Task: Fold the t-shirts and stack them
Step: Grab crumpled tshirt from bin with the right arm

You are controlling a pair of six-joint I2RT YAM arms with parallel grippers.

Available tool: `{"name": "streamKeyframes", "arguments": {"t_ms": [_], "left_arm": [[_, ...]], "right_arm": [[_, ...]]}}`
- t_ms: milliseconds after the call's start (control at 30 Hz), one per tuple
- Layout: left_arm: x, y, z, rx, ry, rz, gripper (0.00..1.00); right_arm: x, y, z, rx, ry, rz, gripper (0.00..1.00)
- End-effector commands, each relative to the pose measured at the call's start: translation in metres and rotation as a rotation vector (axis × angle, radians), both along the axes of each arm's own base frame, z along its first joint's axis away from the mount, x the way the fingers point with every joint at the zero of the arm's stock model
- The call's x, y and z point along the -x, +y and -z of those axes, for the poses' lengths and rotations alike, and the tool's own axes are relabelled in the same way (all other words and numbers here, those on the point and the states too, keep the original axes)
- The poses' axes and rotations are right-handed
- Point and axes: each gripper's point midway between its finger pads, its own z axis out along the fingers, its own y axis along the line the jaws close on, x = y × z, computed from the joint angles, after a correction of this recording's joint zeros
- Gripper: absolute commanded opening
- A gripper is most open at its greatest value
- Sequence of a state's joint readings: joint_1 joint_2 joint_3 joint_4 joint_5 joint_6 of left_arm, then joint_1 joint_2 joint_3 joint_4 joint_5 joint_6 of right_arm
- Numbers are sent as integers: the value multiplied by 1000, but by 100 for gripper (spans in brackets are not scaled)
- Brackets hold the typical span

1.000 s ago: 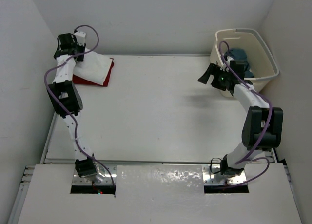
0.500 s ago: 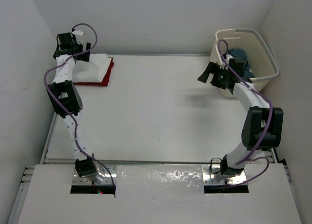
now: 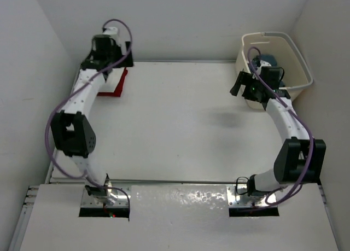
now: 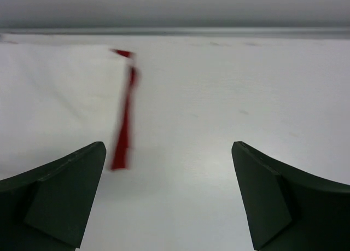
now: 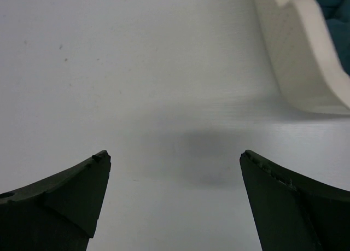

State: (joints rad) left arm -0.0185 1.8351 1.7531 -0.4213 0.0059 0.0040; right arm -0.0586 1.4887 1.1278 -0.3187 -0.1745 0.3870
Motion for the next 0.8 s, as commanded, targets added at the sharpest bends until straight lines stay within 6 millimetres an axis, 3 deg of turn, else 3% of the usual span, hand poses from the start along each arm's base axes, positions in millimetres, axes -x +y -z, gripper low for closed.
{"name": "streamKeyframes", "arguments": {"t_ms": [0, 33, 67, 100, 133, 167, 200, 333, 433, 467, 500, 533, 567, 600, 633, 667, 700, 733, 767], "left_arm": [[40, -82, -18, 186, -77, 0, 100], [54, -89, -24, 188, -93, -7, 100], [66, -94, -1, 167, -44, -21, 100], [79, -113, 8, 185, -16, 2, 100], [90, -117, 6, 206, -17, 10, 100], [103, -125, 27, 231, 31, 37, 100], [111, -131, 33, 260, 44, 59, 100], [135, -112, 35, 261, 42, -32, 100], [140, -101, 24, 254, 3, -73, 100], [140, -99, 23, 253, -4, -87, 100], [140, -97, 20, 253, -13, -93, 100], [139, -95, 17, 246, -23, -104, 100], [139, -94, 16, 243, -25, -110, 100], [138, -94, 14, 243, -29, -106, 100], [136, -95, 11, 247, -40, -106, 100], [136, -95, 10, 248, -44, -104, 100], [134, -97, 8, 243, -51, -89, 100], [132, -98, 4, 247, -66, -84, 100], [130, -97, 2, 248, -71, -88, 100]], "right_arm": [[28, -19, 0, 172, 44, 51, 99], [34, -18, -4, 195, 35, 52, 99], [39, -21, -1, 210, 43, 59, 99], [47, -19, 6, 225, 57, 60, 99], [50, -18, 7, 240, 52, 60, 99], [53, -21, 1, 250, 31, 76, 99], [54, -23, 0, 262, 21, 87, 99], [47, -31, -26, 304, -14, 98, 99], [28, -47, -52, 353, -40, 159, 99], [15, -56, -78, 378, -89, 203, 99], [3, -59, -74, 397, -61, 201, 99], [-4, -79, -80, 401, -50, 248, 99], [-22, -87, -116, 392, -113, 281, 99], [-36, -96, -96, 390, -34, 298, 99], [-44, -111, -95, 390, -16, 335, 99], [-61, -119, -125, 392, -74, 369, 99], [-68, -128, -123, 417, -48, 394, 99], [-85, -139, -97, 429, 11, 399, 99], [-102, -146, -122, 425, -53, 427, 99]]}}
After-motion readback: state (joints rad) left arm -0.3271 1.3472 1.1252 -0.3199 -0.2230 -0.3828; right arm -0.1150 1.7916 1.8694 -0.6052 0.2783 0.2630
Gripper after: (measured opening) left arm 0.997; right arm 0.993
